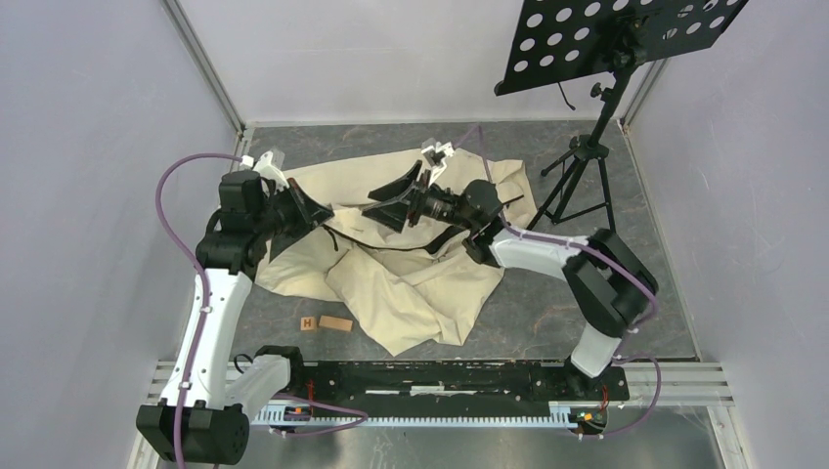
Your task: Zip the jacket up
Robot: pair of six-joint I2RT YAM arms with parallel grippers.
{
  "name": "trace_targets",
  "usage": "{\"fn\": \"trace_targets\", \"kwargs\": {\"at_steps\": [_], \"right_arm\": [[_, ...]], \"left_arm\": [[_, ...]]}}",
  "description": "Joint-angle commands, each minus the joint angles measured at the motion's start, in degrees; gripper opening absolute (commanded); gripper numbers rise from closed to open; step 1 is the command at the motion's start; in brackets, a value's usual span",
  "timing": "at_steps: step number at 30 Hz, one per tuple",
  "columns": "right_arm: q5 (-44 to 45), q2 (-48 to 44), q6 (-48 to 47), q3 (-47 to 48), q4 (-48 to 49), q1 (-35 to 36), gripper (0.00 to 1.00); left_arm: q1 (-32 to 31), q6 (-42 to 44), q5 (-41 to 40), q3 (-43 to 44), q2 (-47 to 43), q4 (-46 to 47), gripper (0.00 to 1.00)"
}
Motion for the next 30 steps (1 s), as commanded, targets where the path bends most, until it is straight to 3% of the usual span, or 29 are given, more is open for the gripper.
{"fn": "trace_targets", "kwargs": {"at_steps": [1, 4, 9, 17, 24, 27, 29, 30], "right_arm": [[12.59, -7.65, -15.55, -3.34, -17.46, 6.56, 0.70], [15.53, -6.90, -16.04, -2.51, -19.71, 11.01, 0.68], [16.98, -1.52, -13.53, 0.92, -18.71, 13.90, 0.55], [20.14, 4.96, -16.31, 7.22, -18.18, 15.11, 0.59], [23.63, 7.83, -18.29, 11.07, -17.62, 16.03, 0.50], [25.24, 7.86, -19.05, 11.70, -17.44, 16.33, 0.41], [26.73, 7.16, -19.74, 11.67, -18.04, 16.47, 0.28], [27.76, 6.48, -19.39, 11.62, -19.19, 16.42, 0.17]], "left_arm": [[-0.04, -4.89, -7.57, 3.03, -1.61, -0.32, 0.02], [-0.08, -5.81, -8.67, 2.50, -2.70, 1.03, 0.02], [-0.04, -8.28, -9.64, 2.86, -2.12, 1.05, 0.02], [-0.06, -9.78, -10.37, 3.19, -2.00, 0.24, 0.02], [-0.07, -10.19, -10.23, 4.08, -1.81, -0.13, 0.02], [-0.07, -10.25, -10.19, 4.17, -1.81, -0.29, 0.02], [-0.07, -9.53, -10.44, 4.35, -1.68, -0.64, 0.02], [-0.04, -8.75, -10.46, 4.35, -1.61, -0.65, 0.02]]}}
